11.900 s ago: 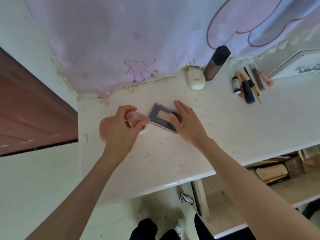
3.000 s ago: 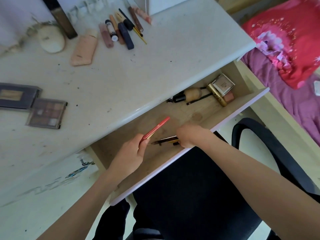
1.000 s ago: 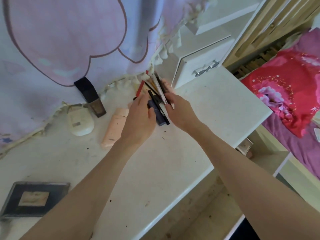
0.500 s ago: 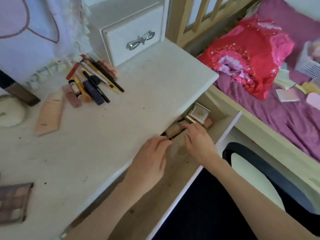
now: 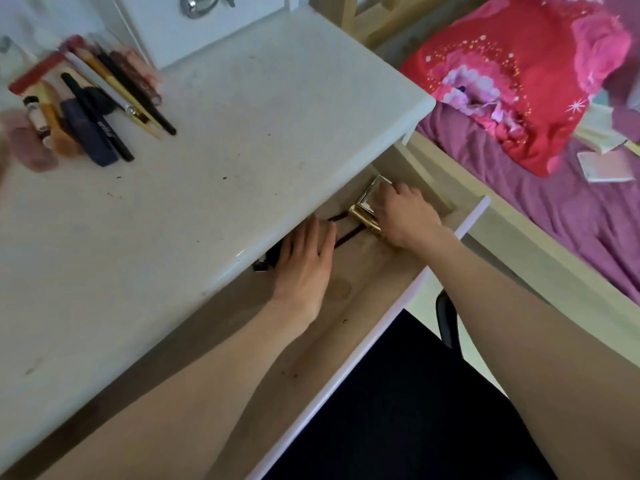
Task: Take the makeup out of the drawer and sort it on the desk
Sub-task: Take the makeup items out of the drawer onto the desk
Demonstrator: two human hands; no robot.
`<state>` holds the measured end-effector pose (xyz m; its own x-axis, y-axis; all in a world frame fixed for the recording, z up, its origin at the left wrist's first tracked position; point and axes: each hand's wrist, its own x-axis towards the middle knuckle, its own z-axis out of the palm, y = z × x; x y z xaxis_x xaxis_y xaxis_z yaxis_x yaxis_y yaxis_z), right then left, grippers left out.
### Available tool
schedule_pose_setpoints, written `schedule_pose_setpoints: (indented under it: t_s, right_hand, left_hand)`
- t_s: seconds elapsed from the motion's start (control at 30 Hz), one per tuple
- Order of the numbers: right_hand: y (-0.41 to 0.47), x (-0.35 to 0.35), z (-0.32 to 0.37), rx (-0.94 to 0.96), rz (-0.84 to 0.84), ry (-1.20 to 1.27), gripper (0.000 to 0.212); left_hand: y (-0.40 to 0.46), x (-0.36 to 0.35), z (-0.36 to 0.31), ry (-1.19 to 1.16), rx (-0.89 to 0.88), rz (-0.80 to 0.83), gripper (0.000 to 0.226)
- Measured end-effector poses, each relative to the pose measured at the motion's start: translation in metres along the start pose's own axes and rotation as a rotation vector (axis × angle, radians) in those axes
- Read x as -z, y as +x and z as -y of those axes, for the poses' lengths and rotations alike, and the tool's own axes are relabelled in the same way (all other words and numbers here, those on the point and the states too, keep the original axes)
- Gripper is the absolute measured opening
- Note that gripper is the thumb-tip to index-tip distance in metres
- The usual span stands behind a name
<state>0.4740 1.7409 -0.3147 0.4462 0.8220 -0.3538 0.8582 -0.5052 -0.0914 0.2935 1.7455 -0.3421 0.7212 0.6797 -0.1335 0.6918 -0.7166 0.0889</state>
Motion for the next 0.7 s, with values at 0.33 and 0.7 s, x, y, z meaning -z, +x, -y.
schedule_pose_setpoints:
  t_s: [0.33,0.7]
  right_hand:
    - [0.021,-0.016,0.004,-0.170,-0.051,0.040,0.065]
    - [-0.010,-0.012,0.012,-0.113,-0.036,0.159,0.064]
  left_hand:
    - [0.007,-0.017,0.005,0.022,0.087,-0.168,0.062]
    - [-0.011,0.005,0.009,-0.499,0.149,0.109,0.055]
